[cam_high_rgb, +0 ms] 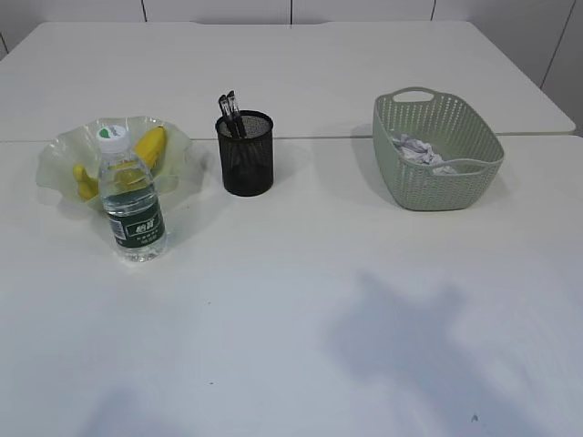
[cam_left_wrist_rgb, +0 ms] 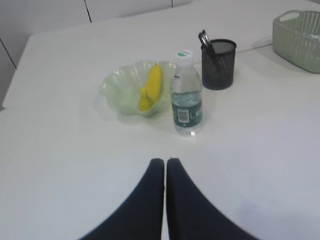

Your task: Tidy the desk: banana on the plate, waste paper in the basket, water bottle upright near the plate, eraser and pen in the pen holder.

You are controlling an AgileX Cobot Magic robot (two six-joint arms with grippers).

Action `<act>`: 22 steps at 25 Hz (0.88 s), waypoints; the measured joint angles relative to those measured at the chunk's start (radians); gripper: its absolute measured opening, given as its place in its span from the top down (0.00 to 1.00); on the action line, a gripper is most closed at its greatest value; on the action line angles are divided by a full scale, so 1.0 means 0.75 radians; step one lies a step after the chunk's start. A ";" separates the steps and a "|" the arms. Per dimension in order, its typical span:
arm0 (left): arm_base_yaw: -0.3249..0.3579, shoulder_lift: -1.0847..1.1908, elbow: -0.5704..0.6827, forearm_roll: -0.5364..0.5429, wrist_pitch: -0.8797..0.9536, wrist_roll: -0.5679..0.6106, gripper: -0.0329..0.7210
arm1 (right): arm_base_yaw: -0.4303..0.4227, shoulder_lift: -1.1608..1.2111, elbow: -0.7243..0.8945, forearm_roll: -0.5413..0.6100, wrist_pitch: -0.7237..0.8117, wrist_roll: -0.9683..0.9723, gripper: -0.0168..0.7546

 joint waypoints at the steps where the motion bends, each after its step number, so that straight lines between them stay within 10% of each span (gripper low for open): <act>1: 0.000 0.000 0.008 -0.009 0.003 0.000 0.99 | 0.000 0.000 0.000 0.000 0.007 0.000 1.00; 22: 0.000 0.000 -0.044 -0.095 0.289 -0.003 0.99 | 0.000 -0.102 0.003 -0.006 0.080 0.000 1.00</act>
